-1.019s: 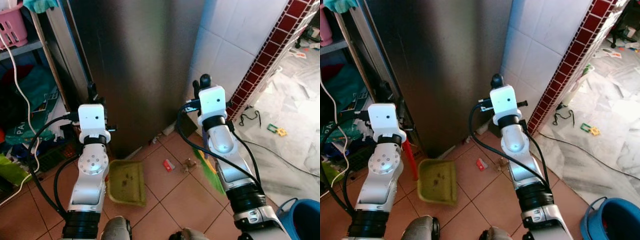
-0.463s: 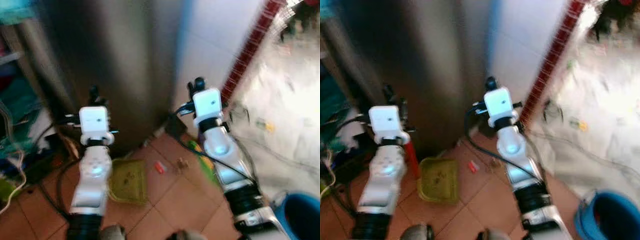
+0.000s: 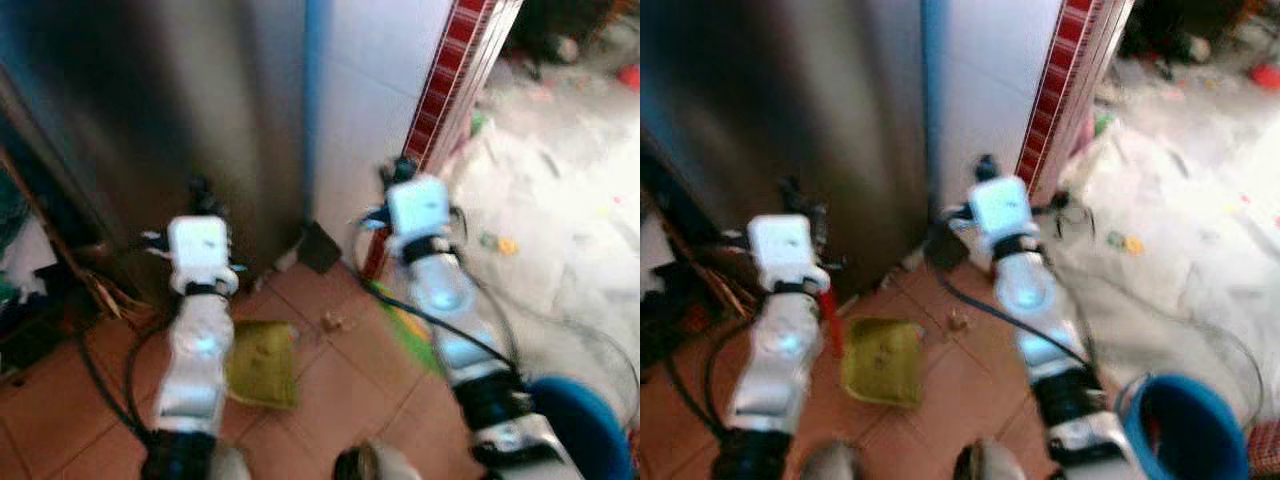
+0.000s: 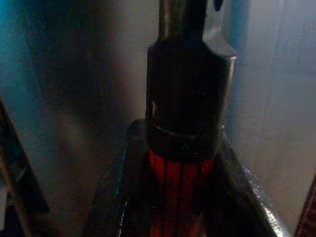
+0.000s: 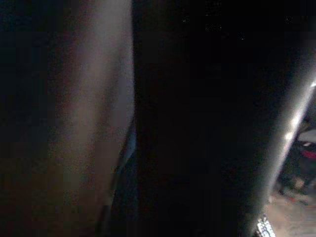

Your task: Sweep floor

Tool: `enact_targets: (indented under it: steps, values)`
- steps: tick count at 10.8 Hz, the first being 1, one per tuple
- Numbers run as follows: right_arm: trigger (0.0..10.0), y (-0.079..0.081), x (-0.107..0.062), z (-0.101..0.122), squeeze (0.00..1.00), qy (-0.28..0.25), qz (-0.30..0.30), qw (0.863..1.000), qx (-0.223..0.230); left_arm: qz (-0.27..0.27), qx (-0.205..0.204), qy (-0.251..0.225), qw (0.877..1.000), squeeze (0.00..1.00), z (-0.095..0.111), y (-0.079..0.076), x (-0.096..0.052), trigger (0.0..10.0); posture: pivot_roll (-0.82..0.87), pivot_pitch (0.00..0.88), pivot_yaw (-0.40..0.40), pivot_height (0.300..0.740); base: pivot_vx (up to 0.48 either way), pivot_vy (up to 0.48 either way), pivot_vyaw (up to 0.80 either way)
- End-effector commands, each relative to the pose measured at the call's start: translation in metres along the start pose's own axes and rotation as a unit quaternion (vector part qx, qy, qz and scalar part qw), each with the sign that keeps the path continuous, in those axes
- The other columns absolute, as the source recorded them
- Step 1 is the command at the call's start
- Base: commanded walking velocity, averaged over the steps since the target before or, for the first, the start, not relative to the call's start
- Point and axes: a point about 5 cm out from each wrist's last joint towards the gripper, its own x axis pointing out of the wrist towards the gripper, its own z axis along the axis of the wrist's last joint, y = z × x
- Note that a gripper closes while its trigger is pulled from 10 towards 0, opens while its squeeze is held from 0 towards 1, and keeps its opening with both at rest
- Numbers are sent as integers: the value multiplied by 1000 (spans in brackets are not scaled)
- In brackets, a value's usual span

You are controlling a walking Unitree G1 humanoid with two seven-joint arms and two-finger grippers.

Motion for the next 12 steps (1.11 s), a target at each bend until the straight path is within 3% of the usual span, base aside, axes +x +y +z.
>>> enact_targets:
  steps: [1, 5, 6, 12]
  values:
    - [10000, 3, 4, 14, 0, -35, 6, 999, -8, 13, -1, -34, 999, 0, 14, 5, 2, 10000, 22, 44, -67, 740, 0, 0, 0]
    - [10000, 3, 2, 14, 0, -35, 7, 999, -12, 36, 5, -10, 999, 0, 8, 19, -8, 10000, 20, 53, -64, 740, 0, 0, 711]
    - [10000, 2, 2, 13, 0, -33, 5, 999, -12, 39, 18, -11, 999, 0, 9, 21, -9, 10000, 20, 54, -63, 740, 0, 0, 0]
    - [10000, -1, 1, 13, 0, -30, -6, 1000, 3, 29, 1, -9, 1000, 0, 11, 24, -12, 10000, 21, 56, -59, 740, 0, 0, 0]
